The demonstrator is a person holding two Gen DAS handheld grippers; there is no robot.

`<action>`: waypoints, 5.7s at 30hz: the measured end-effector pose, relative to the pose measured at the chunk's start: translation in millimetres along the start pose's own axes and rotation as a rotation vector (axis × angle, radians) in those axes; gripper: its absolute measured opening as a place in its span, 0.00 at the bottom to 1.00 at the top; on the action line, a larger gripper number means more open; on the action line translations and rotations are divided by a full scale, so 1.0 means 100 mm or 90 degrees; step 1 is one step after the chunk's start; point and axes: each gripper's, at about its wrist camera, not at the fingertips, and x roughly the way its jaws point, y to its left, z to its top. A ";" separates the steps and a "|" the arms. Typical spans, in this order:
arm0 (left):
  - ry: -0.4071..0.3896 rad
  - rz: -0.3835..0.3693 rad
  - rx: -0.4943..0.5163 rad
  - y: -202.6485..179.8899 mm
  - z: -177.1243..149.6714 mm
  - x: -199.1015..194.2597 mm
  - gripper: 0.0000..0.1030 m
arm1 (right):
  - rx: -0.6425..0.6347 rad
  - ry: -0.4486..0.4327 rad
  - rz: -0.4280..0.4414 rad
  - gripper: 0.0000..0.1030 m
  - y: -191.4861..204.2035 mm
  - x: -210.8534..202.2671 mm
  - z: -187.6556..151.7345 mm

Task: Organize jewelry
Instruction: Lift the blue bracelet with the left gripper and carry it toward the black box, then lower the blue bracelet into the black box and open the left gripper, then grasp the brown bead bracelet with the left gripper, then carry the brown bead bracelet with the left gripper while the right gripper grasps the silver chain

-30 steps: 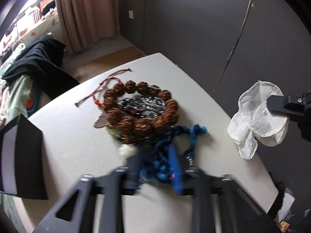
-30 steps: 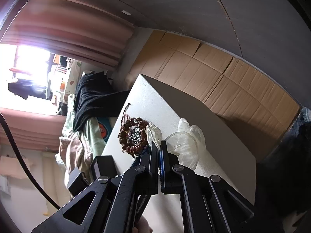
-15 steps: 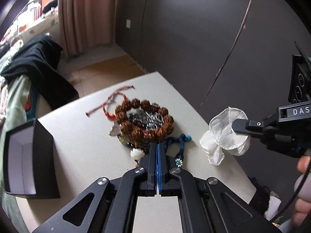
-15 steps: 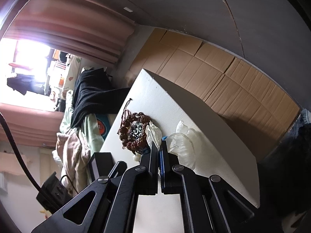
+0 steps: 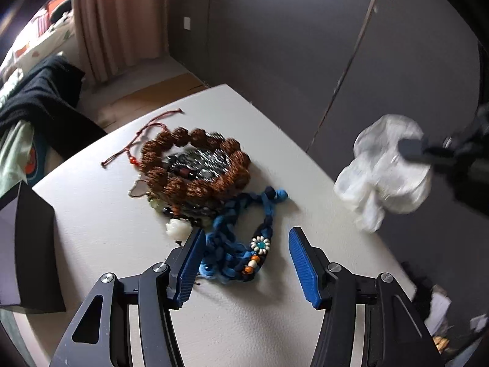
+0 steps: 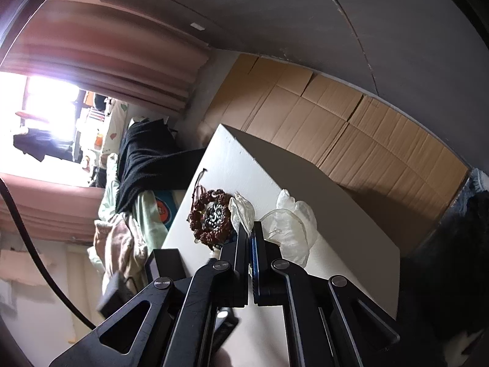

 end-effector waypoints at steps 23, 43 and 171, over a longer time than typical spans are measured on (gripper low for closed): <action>-0.094 -0.008 -0.111 0.63 0.02 -0.64 0.09 | -0.051 0.025 0.018 0.03 0.21 0.13 -0.10; -0.178 0.041 -0.240 1.62 -0.22 -1.46 0.09 | -0.198 0.072 0.115 0.03 1.15 0.70 -0.69; -0.105 0.003 -0.194 0.93 0.56 -1.16 0.19 | -0.083 0.081 -0.005 0.69 0.53 0.69 0.12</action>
